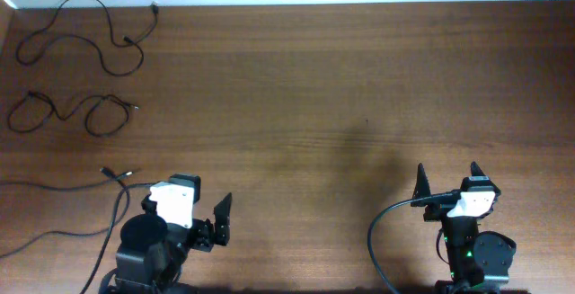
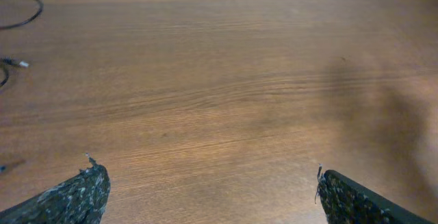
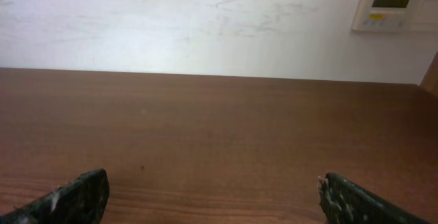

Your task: Untangle cables

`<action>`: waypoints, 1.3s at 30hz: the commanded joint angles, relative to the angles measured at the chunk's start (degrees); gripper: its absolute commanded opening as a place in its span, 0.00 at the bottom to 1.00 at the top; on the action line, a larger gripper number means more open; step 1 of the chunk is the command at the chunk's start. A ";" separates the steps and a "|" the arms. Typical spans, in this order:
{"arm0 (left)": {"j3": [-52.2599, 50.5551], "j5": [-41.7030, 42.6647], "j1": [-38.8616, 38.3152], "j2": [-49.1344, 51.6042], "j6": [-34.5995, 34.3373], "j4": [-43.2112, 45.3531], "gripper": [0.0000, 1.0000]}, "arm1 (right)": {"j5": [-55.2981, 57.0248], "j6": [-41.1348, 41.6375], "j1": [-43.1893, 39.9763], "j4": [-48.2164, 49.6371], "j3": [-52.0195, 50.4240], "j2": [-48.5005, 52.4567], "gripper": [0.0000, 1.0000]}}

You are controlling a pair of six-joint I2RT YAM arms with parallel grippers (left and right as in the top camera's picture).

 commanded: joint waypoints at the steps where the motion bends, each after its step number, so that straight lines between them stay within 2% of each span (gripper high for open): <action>1: -4.85 1.60 3.28 -3.76 0.70 3.30 0.99 | 0.28 0.04 -0.28 -0.39 -0.31 -0.52 0.98; 10: -18.86 1.60 4.02 -13.25 0.72 20.85 0.99 | 0.28 0.04 -0.28 -0.39 -0.31 -0.52 0.99; 17: -24.09 1.57 7.26 -18.88 0.79 24.55 0.99 | 0.28 0.04 -0.28 -0.39 -0.31 -0.52 0.98; 22: -26.32 1.57 7.93 -18.91 5.51 30.23 0.99 | 0.28 0.04 -0.28 -0.39 -0.31 -0.52 0.98; 29: -33.14 1.40 7.93 -18.91 5.62 46.10 0.99 | 0.28 0.04 -0.28 -0.39 -0.31 -0.52 0.98; 33: -33.11 -2.56 7.93 -18.91 5.62 46.25 0.99 | 0.28 0.04 -0.28 -0.39 -0.31 -0.52 0.98; 37: -33.11 -5.07 7.93 -18.91 5.09 40.74 0.99 | 0.28 0.04 -0.28 -0.39 -0.31 -0.52 0.98; 39: -33.11 -4.90 7.93 -18.91 5.11 40.96 0.99 | 0.28 0.04 -0.28 -0.39 -0.31 -0.52 0.98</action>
